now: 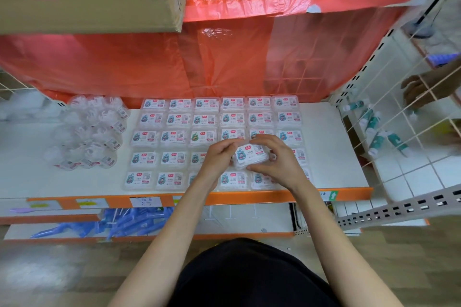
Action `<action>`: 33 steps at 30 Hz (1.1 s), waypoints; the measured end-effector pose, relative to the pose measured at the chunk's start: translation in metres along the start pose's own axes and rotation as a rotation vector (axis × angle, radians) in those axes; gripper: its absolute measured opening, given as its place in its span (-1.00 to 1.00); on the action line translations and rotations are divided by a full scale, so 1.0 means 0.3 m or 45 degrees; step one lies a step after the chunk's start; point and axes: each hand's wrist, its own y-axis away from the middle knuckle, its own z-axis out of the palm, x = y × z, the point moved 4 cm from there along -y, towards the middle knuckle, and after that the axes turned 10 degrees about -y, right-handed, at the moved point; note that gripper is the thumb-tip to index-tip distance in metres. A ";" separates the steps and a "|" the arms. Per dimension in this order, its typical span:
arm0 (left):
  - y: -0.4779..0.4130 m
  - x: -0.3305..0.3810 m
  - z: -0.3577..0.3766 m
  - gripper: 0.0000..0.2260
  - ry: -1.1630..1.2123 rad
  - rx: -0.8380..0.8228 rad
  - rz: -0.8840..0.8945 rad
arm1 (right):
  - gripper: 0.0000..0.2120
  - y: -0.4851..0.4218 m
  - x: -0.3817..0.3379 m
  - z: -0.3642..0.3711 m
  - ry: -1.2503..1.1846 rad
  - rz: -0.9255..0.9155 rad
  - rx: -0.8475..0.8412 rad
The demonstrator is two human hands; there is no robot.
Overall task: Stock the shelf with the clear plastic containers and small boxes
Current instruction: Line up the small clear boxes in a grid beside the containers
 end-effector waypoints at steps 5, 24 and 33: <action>0.006 0.010 0.010 -0.81 -0.033 0.077 0.039 | -0.45 0.009 0.006 -0.011 0.041 -0.029 0.046; 0.075 -0.143 0.190 -0.44 -1.336 -0.105 0.375 | -0.34 -0.024 0.241 -0.302 0.082 0.353 0.440; 0.072 -0.149 0.188 -0.44 -1.321 -0.076 0.385 | -0.31 -0.053 0.288 -0.271 0.022 0.414 0.421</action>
